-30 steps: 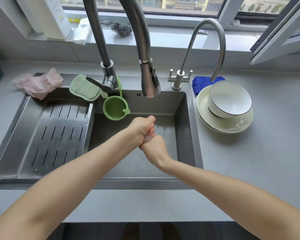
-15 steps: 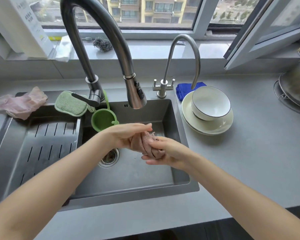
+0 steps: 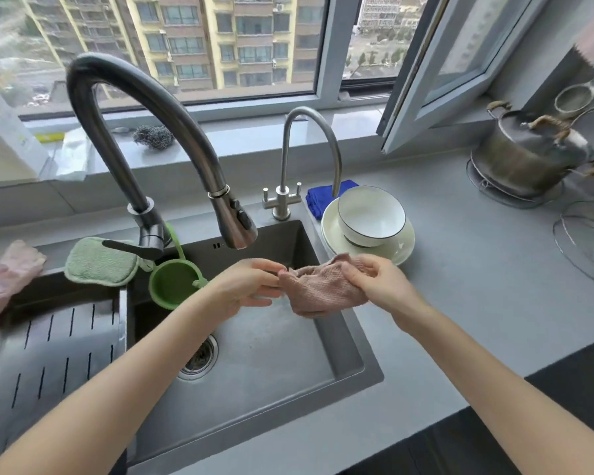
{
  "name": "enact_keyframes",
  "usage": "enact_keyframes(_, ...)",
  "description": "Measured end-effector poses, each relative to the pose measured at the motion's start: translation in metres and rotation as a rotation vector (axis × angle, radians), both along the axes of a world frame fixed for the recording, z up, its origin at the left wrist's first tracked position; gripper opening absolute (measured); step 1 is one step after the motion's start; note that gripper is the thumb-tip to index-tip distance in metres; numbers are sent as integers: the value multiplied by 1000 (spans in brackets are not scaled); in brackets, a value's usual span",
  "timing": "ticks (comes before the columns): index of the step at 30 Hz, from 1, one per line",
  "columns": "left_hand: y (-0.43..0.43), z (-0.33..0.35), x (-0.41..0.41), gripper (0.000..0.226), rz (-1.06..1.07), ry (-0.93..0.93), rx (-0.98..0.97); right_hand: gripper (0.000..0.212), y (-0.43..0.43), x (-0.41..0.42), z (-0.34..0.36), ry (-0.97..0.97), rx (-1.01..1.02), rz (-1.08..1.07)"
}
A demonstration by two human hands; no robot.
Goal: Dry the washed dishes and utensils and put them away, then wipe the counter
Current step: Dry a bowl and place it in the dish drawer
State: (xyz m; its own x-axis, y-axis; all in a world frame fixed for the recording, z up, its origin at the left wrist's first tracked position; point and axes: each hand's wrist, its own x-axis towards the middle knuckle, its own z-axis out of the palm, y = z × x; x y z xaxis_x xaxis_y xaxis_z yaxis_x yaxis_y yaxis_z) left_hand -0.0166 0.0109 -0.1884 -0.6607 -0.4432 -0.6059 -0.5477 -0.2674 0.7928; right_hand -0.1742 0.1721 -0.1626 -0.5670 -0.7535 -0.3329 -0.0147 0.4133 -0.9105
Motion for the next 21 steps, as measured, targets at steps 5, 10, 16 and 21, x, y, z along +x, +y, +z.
enact_keyframes(5,22,5,-54,14,62,60,-175,10,28,-29,12,-62,-69,-177)
enact_keyframes(10,28,2,-130,22,212,67,-4,21,49,-84,33,87,-224,-308)
enact_keyframes(16,26,-10,-205,48,347,-11,313,45,55,-153,45,-13,-296,-477)
enact_keyframes(21,29,-25,-228,49,509,-36,326,32,57,-189,42,-84,-314,-420)
